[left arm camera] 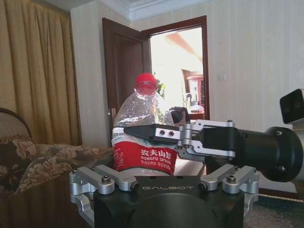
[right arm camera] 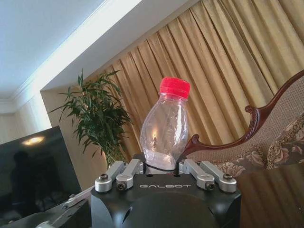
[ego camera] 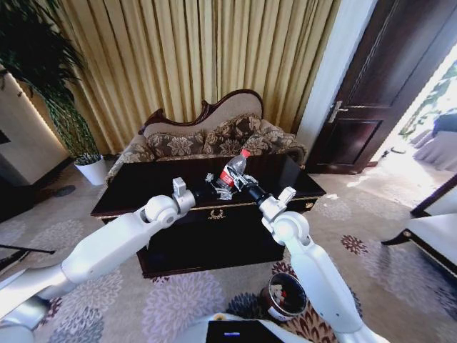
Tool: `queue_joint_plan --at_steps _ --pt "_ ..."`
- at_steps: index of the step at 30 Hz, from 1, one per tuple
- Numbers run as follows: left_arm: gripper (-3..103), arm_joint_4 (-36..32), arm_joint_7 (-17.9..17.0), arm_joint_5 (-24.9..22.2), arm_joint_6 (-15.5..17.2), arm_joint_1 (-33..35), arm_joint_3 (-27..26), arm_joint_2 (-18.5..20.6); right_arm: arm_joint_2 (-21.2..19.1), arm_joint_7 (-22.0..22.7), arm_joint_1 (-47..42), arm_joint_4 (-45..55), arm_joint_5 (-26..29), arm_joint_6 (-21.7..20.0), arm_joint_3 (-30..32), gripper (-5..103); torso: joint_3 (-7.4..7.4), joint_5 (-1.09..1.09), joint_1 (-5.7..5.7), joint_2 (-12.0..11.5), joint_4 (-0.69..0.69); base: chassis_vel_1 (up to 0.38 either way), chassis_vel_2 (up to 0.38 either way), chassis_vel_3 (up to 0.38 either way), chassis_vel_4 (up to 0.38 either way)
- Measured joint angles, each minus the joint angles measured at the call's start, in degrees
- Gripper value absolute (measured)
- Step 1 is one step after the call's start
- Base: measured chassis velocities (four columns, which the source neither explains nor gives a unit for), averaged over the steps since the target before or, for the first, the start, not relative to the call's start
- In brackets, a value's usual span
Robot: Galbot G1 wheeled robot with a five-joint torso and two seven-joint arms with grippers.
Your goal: Move to the front of the table and place the trash on the table into the trash bin.
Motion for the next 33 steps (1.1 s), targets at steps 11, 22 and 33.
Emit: queue_joint_plan --at_steps 11,22,33 --pt "100 -5.34 0.40 -1.09 2.33 7.02 -4.87 4.42 0.30 0.29 -0.25 -0.47 -0.65 -0.03 -0.22 26 0.00 -0.02 0.00 0.00 0.00 0.000 0.000 0.000 0.000" --pt "100 -11.42 0.27 -0.37 2.55 19.89 -15.82 10.42 0.77 0.48 -0.76 0.78 -1.03 0.02 -0.63 26 -0.01 -0.01 0.00 0.00 0.01 0.000 0.000 0.000 0.000" --pt "100 -19.96 -3.57 2.23 1.70 35.02 -31.53 12.79 0.06 0.47 -1.43 1.74 -0.47 0.09 1.65 26 -0.01 -0.01 0.00 0.01 0.01 0.000 0.000 0.000 0.000"
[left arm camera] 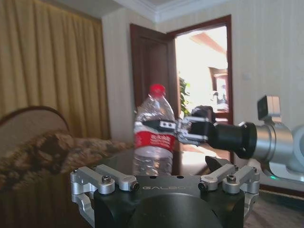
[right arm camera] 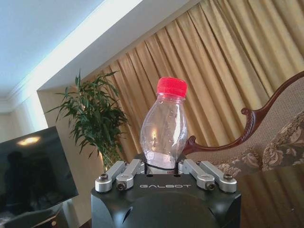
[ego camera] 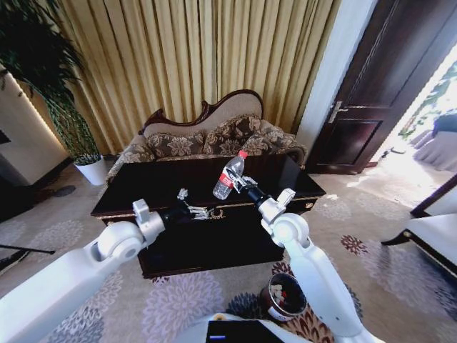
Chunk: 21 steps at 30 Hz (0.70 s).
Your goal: Move to the front of the table and place the trash on the table into the trash bin.
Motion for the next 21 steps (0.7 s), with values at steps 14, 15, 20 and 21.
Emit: queue_joint_plan --at_steps 14,15,20,21 --pt "100 0.83 -10.76 2.71 0.68 8.38 -15.78 -4.50 -0.86 -2.12 -0.52 -3.67 0.16 1.63 5.28 26 0.01 0.01 0.00 0.00 0.00 0.000 0.000 0.000 0.000" --pt "100 1.96 -12.00 3.51 0.70 9.07 -17.38 -5.38 -0.76 -2.10 -0.78 -3.90 -0.02 1.88 5.72 26 0.01 0.00 0.00 0.00 0.00 0.000 0.000 0.000 0.000" --pt "100 5.89 -14.82 4.98 1.68 12.48 -24.94 -8.48 -0.52 -1.49 -1.70 -4.44 -1.29 3.01 7.18 26 0.01 0.01 0.00 -0.01 0.00 0.000 0.000 0.000 0.000" --pt "100 6.33 -15.15 5.20 1.94 13.09 -26.15 -8.97 -0.50 -1.17 -1.79 -4.45 -1.43 3.09 7.30 26 0.01 0.01 0.00 0.00 0.00 0.000 0.000 0.000 0.000"
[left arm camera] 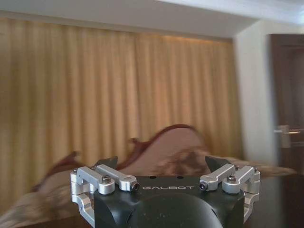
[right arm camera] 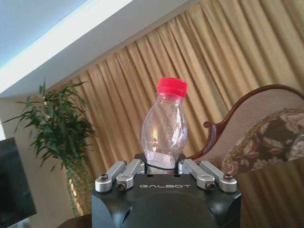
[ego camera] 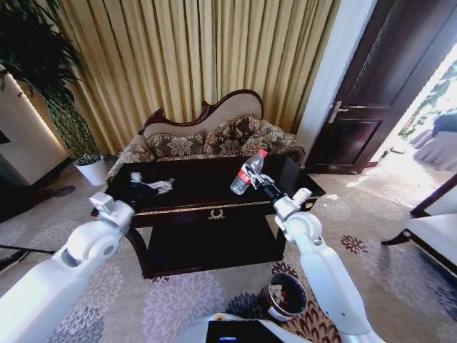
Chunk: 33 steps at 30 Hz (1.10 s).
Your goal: Move to the front of the table and place the trash on the table into the trash bin.
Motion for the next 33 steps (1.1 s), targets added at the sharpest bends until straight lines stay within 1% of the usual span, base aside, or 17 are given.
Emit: queue_joint_plan --at_steps 3,4,6,7,10,11,12,13,14,15,16,19,23,25,33 --pt "100 0.47 -0.38 0.25 0.23 0.91 -1.45 -0.73 0.03 0.52 -0.09 0.00 -0.18 0.09 0.15 26 0.00 -0.01 0.00 0.00 0.00 0.000 0.000 0.000 0.000" --pt "100 0.89 -1.41 0.80 0.60 2.14 -3.52 -2.17 0.08 1.35 -0.14 0.00 -0.62 0.20 0.28 26 0.00 0.00 0.00 0.00 0.00 0.000 0.000 0.000 0.000" --pt "100 1.21 -2.37 1.70 1.08 3.57 -5.34 -3.94 0.13 2.04 -0.24 -0.01 -1.19 0.42 0.37 26 0.00 -0.01 0.00 0.00 0.00 0.000 0.000 0.000 0.000" --pt "100 1.21 -2.37 1.70 1.08 3.57 -5.34 -3.94 0.13 2.04 -0.24 -0.01 -1.19 0.42 0.37 26 0.00 -0.01 0.00 0.00 0.00 0.000 0.000 0.000 0.000" --pt "100 2.06 -2.98 3.65 1.54 5.89 -8.69 -7.50 0.13 3.03 -0.60 0.02 -1.73 0.62 0.62 26 0.00 0.00 0.00 0.00 0.00 0.000 0.000 0.000 0.000" --pt "100 2.06 -2.98 3.65 1.54 5.89 -8.69 -7.50 0.13 3.03 -0.60 0.02 -1.73 0.62 0.62 26 0.00 0.00 0.00 0.00 0.00 0.000 0.000 0.000 0.000" --pt "100 2.56 -2.99 4.00 1.56 6.89 -10.29 -9.25 0.05 3.35 -1.01 0.13 -1.96 0.80 0.96 26 0.00 -0.01 0.00 0.00 0.00 0.000 0.000 0.000 0.000" --pt "100 2.80 -2.98 4.07 1.56 7.46 -11.28 -10.18 -0.03 3.50 -1.38 0.22 -2.14 0.93 1.23 26 0.00 0.00 0.00 0.00 0.00 0.000 0.000 0.000 0.000" --pt "100 2.80 -2.98 4.07 1.56 7.46 -11.28 -10.18 -0.03 3.50 -1.38 0.22 -2.14 0.93 1.23 26 0.00 0.00 0.00 0.00 0.00 0.000 0.000 0.000 0.000" --pt "100 3.09 -2.72 4.10 1.49 8.62 -12.86 -11.44 -0.19 3.71 -2.03 0.58 -2.21 1.06 1.72 26 0.00 -0.01 0.00 0.00 0.00 0.000 0.000 0.000 0.000" --pt "100 3.09 -2.72 4.10 1.49 8.62 -12.86 -11.44 -0.19 3.71 -2.03 0.58 -2.21 1.06 1.72 26 0.00 -0.01 0.00 0.00 0.00 0.000 0.000 0.000 0.000" --pt "100 3.26 -1.33 4.24 0.68 11.18 -15.74 -12.98 -0.58 3.78 -3.48 1.35 -2.66 1.19 2.58 26 0.00 0.00 0.00 0.00 -0.01 0.000 0.000 0.000 0.000" --pt "100 3.17 -0.94 4.15 0.43 12.37 -17.24 -13.51 -0.69 3.79 -4.24 1.54 -3.04 1.62 2.91 26 0.00 0.00 0.00 0.00 0.00 0.000 0.000 0.000 0.000" --pt "100 2.90 -0.36 3.90 0.10 13.72 -18.94 -13.58 -0.74 3.97 -5.42 1.73 -3.41 2.04 3.21 26 0.00 0.00 0.01 -0.01 0.01 0.028 -0.010 -0.035 0.021" --pt "100 2.39 0.38 3.28 -0.10 14.29 -19.60 -12.93 -0.65 4.56 -7.16 2.29 -4.01 2.58 4.02 26 0.00 0.00 0.01 -0.01 0.00 0.104 -0.096 -0.113 0.101"
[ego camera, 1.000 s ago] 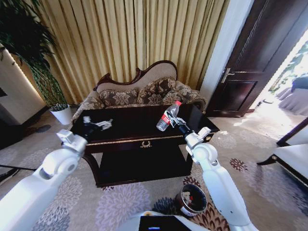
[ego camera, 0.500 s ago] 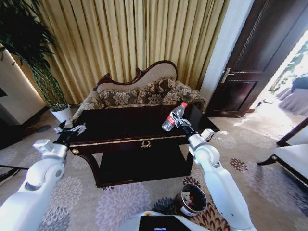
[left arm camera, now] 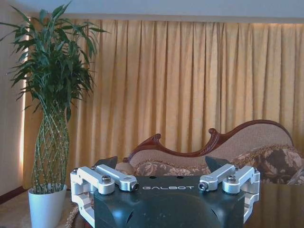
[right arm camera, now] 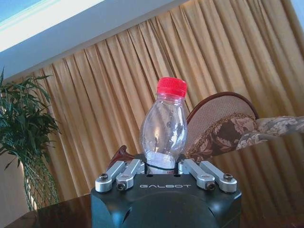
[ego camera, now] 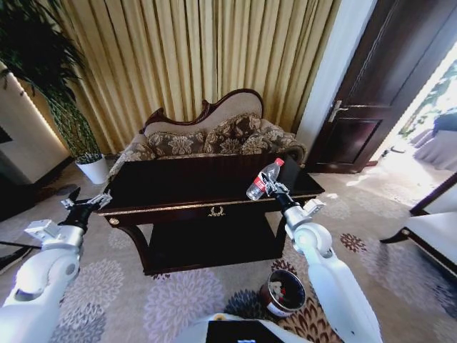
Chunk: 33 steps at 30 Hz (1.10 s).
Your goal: Move to the front of the table and place the trash on the table into the trash bin.
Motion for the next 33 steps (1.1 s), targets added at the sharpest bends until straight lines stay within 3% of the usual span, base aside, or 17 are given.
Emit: queue_joint_plan --at_steps 33 --pt "100 -1.38 0.26 0.22 -0.01 -0.42 1.90 -0.31 0.21 -0.50 -0.76 0.33 -1.09 0.39 -0.43 26 0.00 0.00 0.00 0.01 0.00 0.135 -0.133 -0.130 0.132"
